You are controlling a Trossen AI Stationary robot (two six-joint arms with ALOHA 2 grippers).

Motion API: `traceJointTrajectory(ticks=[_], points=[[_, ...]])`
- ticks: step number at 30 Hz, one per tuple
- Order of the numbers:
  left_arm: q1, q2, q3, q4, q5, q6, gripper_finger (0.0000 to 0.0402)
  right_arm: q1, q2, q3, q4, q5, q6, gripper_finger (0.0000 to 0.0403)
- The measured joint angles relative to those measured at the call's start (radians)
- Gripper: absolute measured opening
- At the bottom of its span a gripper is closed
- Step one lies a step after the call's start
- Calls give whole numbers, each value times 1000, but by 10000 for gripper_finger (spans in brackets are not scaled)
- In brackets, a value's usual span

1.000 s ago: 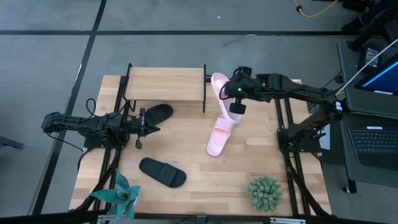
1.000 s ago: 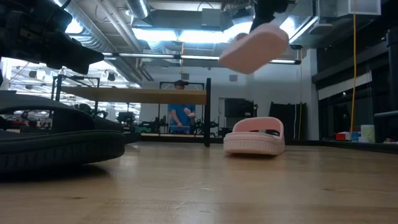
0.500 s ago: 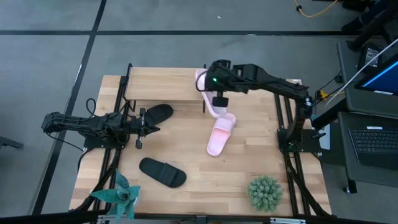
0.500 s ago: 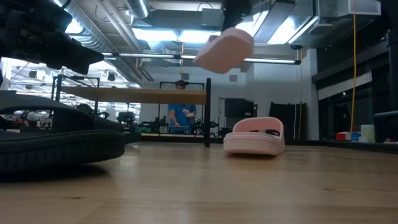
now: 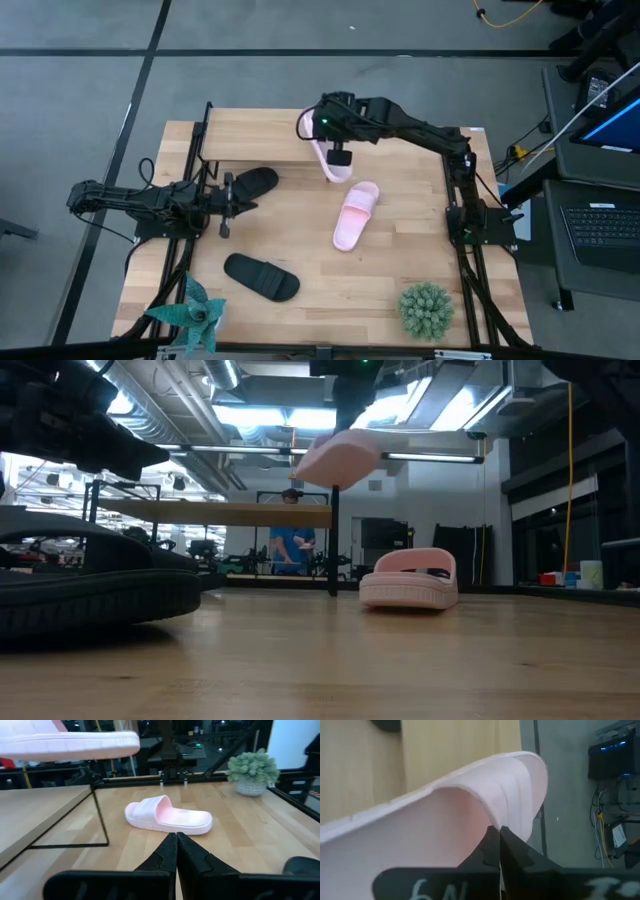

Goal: Pick and place slides into the shelf
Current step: Put the top pink slide on the shelf

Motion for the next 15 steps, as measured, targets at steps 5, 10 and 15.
traceJointTrajectory(ticks=[5, 10, 15], points=[[0, 0, 0, -2, -20, -1, 0, -5, 0, 0, 7, 0, -3, 0], [0, 0, 0, -2, -21, -1, 0, -5, 0, 0, 66, 0, -4, 0], [0, 0, 0, -2, -22, -2, 0, -5, 0, 0, 120, -1, 1, 0]])
